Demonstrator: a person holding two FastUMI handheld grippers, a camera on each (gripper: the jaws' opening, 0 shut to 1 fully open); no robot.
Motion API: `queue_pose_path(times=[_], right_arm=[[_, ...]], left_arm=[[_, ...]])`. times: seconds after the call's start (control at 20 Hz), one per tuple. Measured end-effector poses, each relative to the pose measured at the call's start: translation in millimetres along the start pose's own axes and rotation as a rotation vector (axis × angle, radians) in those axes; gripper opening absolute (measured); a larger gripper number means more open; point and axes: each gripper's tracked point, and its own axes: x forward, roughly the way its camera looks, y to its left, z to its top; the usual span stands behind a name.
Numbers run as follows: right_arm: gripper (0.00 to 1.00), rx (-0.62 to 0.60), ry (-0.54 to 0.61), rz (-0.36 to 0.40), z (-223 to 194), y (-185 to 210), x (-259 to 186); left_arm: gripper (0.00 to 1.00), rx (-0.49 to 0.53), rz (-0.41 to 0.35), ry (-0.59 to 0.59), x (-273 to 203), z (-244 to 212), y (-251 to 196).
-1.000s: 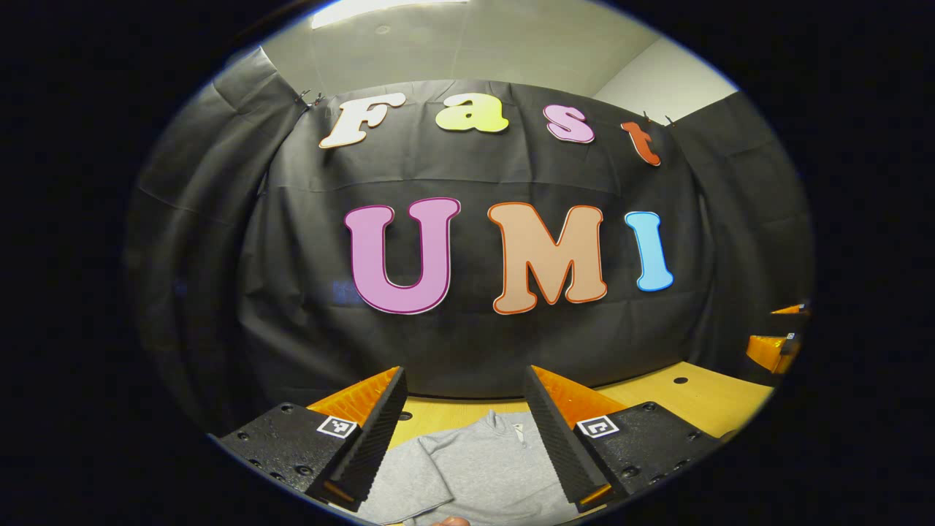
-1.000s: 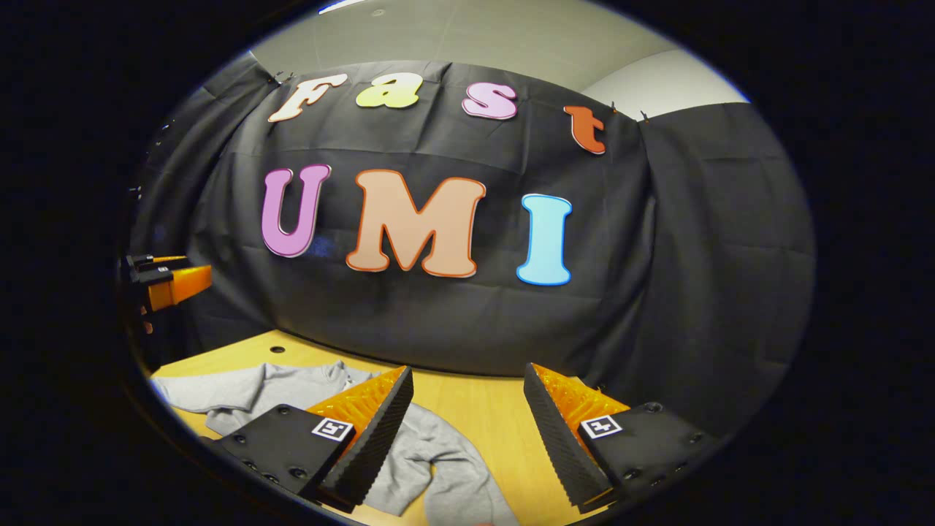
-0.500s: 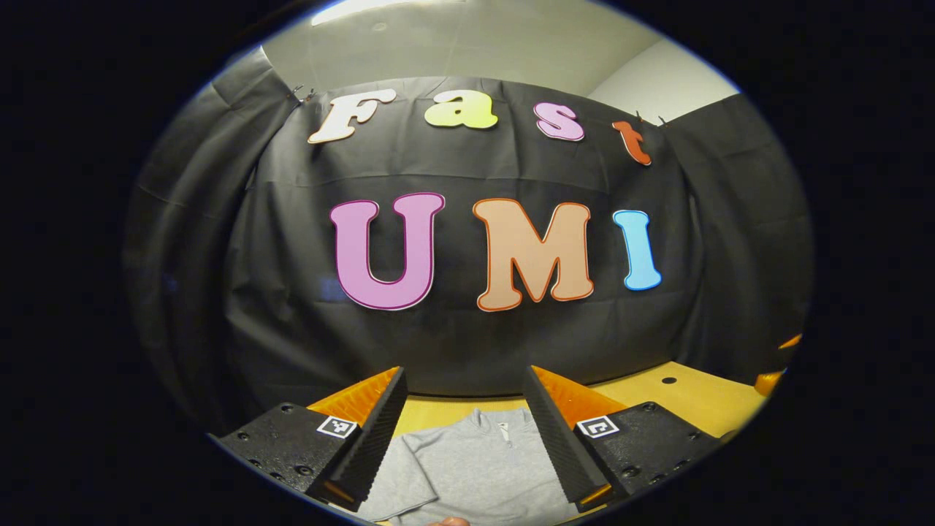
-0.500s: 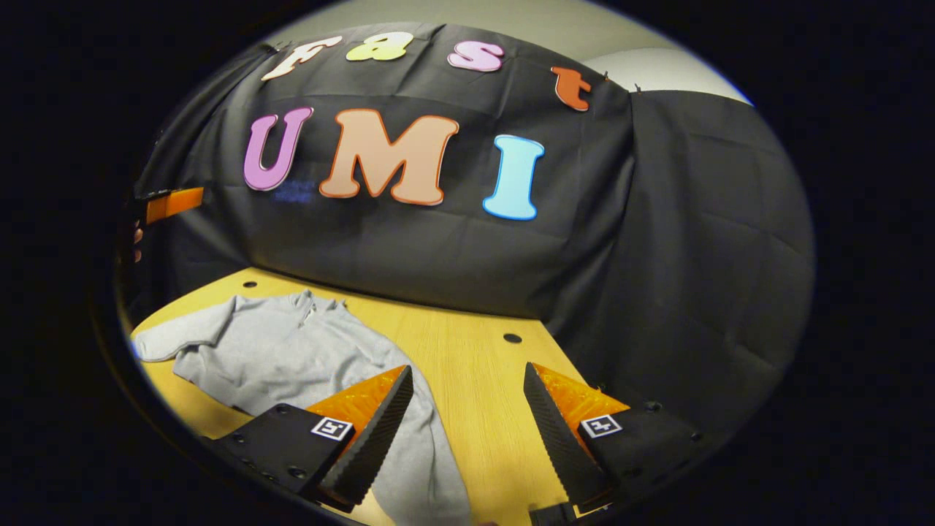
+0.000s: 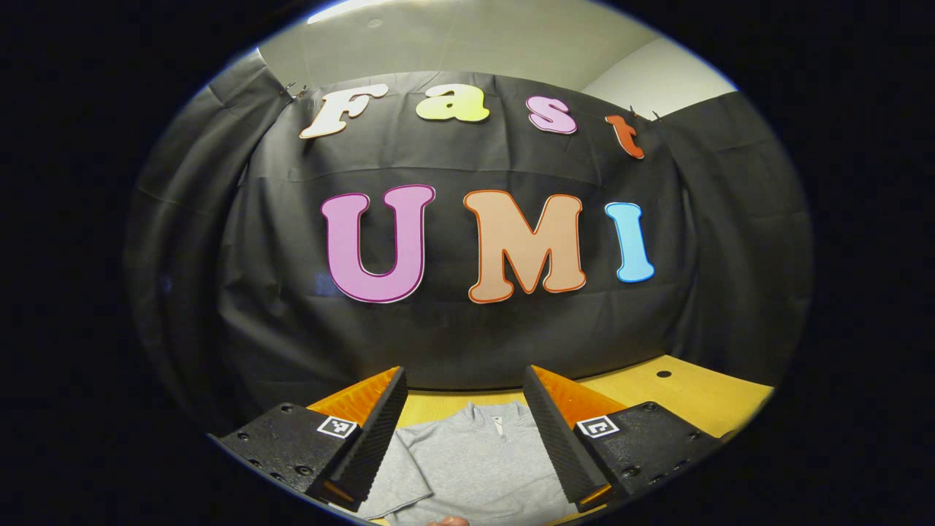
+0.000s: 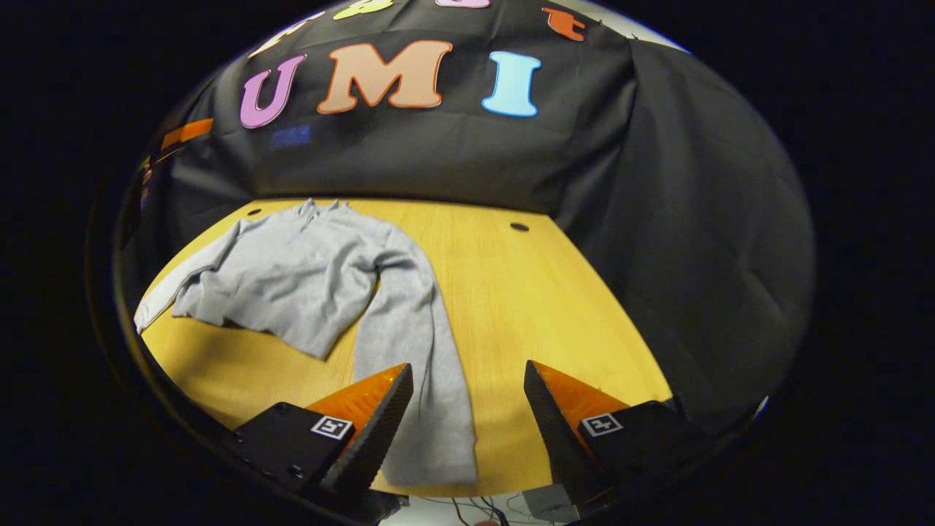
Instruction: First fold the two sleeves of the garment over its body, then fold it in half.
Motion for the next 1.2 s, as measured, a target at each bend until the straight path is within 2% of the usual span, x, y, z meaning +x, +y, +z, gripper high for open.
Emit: queue_pose_path(times=[0.2,0.5,0.65,0.75,0.8,0.9,0.95,1.0,1.05,1.1,1.15,1.2], right_arm=[[0.99,0.024,0.105,0.029,-43,8,1],[0.98,0.125,0.191,0.041,-72,7,4],[0.99,0.094,0.252,0.053,-93,17,5],[0.97,0.139,0.26,0.067,-94,19,5],[0.89,0.149,0.244,0.065,-91,19,6],[0.86,0.144,0.247,0.085,-91,23,8],[0.77,0.142,0.258,0.097,-93,25,9],[0.58,0.141,0.258,0.104,-92,26,10],[0.61,0.146,0.278,0.111,-94,28,12],[0.29,0.158,0.284,0.111,-91,26,12],[0.28,0.168,0.311,0.103,-91,28,11],[0.19,0.169,0.323,0.101,-93,28,16]], left_arm=[[0.93,0.001,-0.004,0.004,0,-1,-2],[0.93,0.017,-0.016,0.003,-1,-1,-8],[0.93,0.03,-0.014,-0.001,-1,2,-6],[0.93,0.035,-0.013,-0.006,0,3,-6],[0.93,0.034,-0.013,-0.005,1,3,-7],[0.93,0.03,-0.018,0.001,2,1,-10],[0.93,0.025,-0.02,0.004,2,0,-12],[0.93,0.02,-0.025,0.005,3,0,-14],[0.93,0.018,-0.029,0.001,2,2,-16],[0.93,0.018,-0.031,-0.002,3,3,-16],[0.93,0.018,-0.034,-0.004,3,4,-18],[0.93,0.017,-0.035,-0.005,4,4,-18]])
